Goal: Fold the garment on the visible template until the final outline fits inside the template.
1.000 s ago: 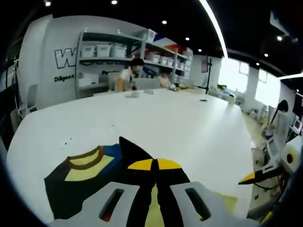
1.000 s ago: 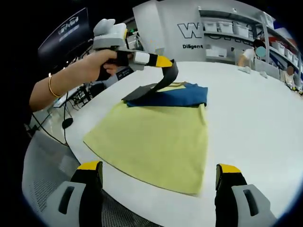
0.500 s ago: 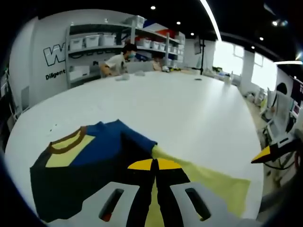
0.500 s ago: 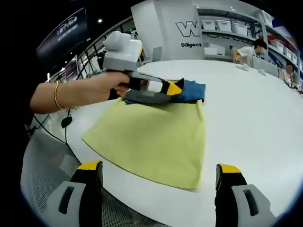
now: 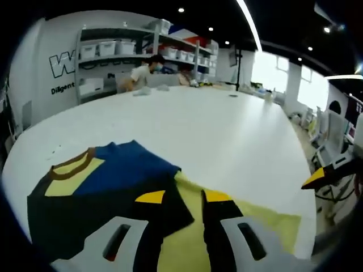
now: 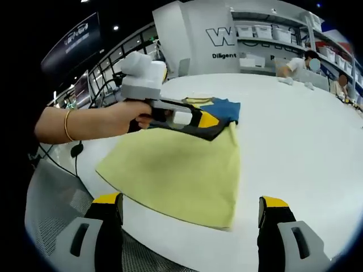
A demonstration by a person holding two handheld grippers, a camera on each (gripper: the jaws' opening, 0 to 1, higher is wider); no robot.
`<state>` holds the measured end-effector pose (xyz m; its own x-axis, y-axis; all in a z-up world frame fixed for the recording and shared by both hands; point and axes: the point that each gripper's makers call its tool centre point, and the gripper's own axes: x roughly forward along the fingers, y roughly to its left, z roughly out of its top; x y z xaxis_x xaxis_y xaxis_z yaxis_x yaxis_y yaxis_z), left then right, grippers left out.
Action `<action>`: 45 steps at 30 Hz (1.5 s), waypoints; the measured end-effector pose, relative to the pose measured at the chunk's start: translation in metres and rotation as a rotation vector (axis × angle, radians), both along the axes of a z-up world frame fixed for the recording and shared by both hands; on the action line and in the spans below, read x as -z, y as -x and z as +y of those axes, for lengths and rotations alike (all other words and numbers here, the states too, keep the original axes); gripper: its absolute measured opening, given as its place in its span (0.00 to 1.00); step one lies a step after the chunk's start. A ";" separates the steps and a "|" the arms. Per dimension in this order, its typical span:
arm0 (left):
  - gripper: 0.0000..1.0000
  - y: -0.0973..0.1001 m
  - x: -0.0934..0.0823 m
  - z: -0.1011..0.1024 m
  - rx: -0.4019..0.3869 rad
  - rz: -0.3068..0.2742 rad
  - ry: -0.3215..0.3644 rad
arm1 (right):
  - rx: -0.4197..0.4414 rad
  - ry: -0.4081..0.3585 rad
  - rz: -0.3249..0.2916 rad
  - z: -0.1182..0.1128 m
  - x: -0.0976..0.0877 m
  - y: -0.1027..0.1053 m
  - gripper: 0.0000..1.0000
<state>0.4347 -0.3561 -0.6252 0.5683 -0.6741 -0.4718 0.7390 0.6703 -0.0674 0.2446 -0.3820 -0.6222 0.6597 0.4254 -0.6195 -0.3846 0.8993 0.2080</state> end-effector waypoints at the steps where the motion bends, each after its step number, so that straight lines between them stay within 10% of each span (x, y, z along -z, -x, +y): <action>1: 0.46 -0.003 -0.001 0.003 -0.014 -0.002 -0.001 | 0.000 -0.004 0.000 0.001 -0.001 0.000 0.99; 13: 0.99 -0.024 -0.020 0.034 -0.133 -0.025 0.058 | 0.023 -0.036 -0.006 0.003 -0.007 -0.008 1.00; 45: 0.96 -0.061 -0.026 0.203 -0.427 -0.059 -0.095 | 0.103 -0.084 -0.045 0.010 -0.015 -0.034 0.99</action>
<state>0.4956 -0.1536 -0.5996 0.8144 -0.3282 -0.4785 0.3952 0.9176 0.0432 0.2783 -0.3718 -0.6076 0.7290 0.4031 -0.5532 -0.3016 0.9147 0.2691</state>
